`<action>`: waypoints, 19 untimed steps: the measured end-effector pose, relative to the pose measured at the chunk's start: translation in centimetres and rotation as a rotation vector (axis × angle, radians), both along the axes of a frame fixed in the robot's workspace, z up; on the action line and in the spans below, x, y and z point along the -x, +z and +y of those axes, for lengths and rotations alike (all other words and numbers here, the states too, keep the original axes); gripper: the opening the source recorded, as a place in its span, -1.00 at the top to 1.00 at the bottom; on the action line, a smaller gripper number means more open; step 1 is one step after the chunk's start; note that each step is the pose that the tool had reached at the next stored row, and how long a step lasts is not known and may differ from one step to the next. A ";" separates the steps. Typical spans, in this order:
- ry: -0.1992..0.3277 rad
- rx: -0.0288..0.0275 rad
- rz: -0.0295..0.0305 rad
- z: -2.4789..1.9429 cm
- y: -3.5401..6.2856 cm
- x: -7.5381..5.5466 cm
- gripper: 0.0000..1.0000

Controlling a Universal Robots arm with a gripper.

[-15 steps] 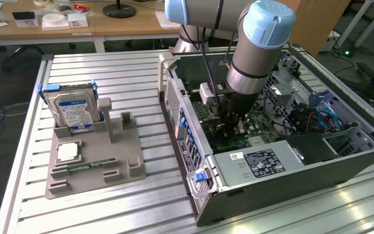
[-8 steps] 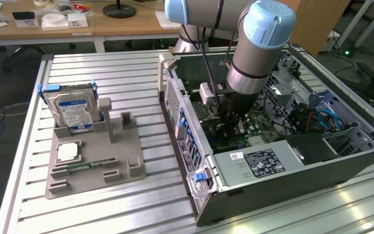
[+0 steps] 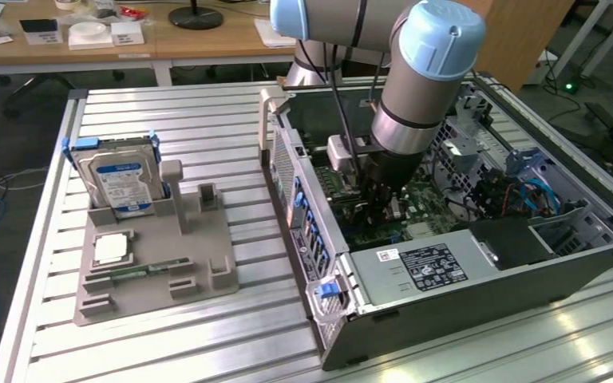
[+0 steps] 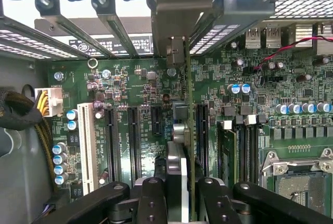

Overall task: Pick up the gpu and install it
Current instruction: 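Insert the gpu into the slot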

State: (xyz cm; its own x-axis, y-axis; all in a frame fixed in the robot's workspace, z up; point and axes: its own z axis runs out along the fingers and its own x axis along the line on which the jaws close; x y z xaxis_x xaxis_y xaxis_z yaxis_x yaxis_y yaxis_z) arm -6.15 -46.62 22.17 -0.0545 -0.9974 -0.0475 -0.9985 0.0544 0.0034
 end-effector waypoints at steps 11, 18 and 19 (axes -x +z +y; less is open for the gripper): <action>0.000 0.0002 -0.0001 -0.01 -0.63 0.0 0.44; 0.000 0.0001 0.0001 0.00 -0.63 0.0 0.44; 0.000 0.0000 0.0000 0.00 -0.63 0.0 0.44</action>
